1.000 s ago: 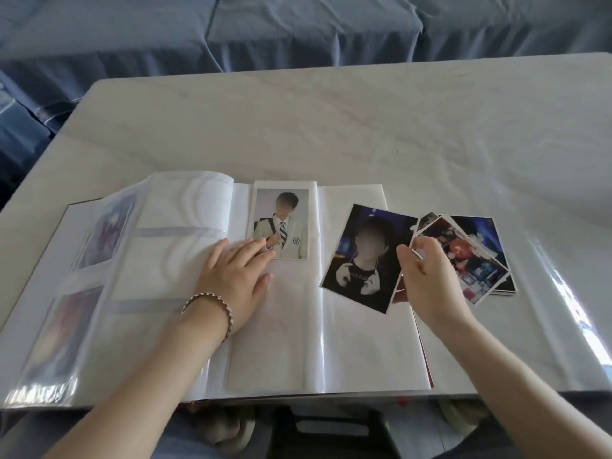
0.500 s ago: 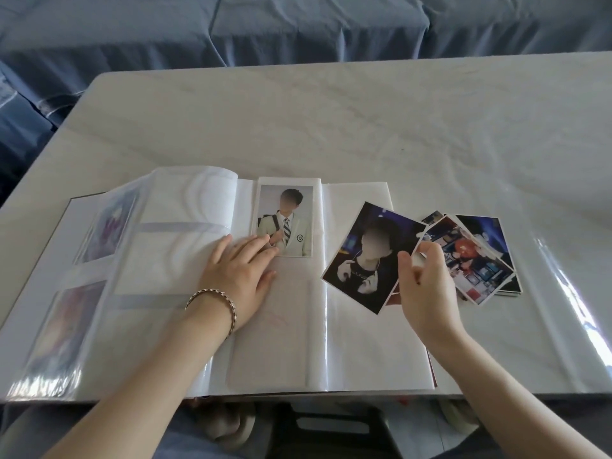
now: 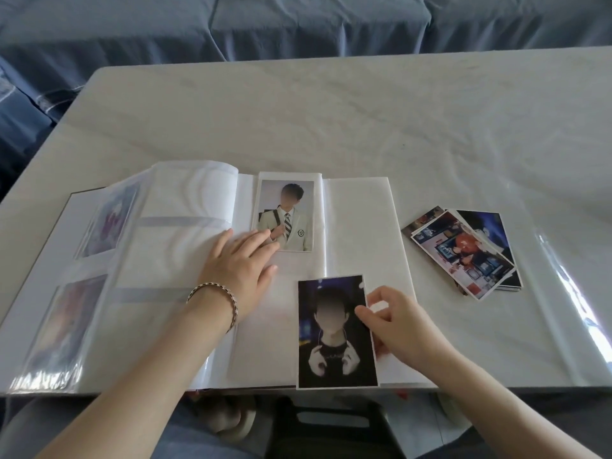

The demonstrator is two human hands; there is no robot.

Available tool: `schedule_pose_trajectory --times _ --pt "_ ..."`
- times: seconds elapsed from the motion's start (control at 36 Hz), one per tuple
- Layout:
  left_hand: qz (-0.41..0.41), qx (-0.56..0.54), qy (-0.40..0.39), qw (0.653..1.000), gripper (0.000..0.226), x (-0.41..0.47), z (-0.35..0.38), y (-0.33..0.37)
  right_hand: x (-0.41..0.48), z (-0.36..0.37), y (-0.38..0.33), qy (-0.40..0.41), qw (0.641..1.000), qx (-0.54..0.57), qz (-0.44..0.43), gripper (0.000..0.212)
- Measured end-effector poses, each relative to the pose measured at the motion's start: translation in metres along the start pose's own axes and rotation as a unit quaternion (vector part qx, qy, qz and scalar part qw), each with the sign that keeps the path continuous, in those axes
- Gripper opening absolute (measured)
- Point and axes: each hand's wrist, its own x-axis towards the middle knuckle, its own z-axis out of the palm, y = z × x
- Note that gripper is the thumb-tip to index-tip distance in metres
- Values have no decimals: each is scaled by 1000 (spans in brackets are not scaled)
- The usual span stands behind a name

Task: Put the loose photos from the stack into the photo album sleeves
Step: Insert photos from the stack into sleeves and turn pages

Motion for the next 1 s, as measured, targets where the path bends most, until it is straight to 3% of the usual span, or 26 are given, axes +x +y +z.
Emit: schedule_pose_trajectory --times 0.08,0.17,0.31,0.36,0.44,0.5,0.75,1.0 --pt "4 0 -1 1000 38 0 0 0 -2 -4 -2 32 998 41 -21 6" --pt "4 -6 2 1000 37 0 -1 1 1 -15 -7 137 983 102 -59 8" --pt "-4 8 -21 1000 45 1 -2 0 8 -26 -8 249 959 84 -102 13" --pt "-35 29 -56 997 66 1 -4 5 9 -24 -6 260 957 69 -107 14" --pt "-73 61 -98 991 117 1 -3 21 8 -20 -3 278 952 50 -121 17" --pt "-86 74 -123 986 128 -1 3 30 8 -18 -2 285 949 50 -123 17" --pt "-88 45 -167 981 88 -15 20 30 6 -12 -2 300 942 20 -152 20" --pt "-76 65 -150 984 72 -17 18 31 4 -3 -9 288 943 23 -162 21"
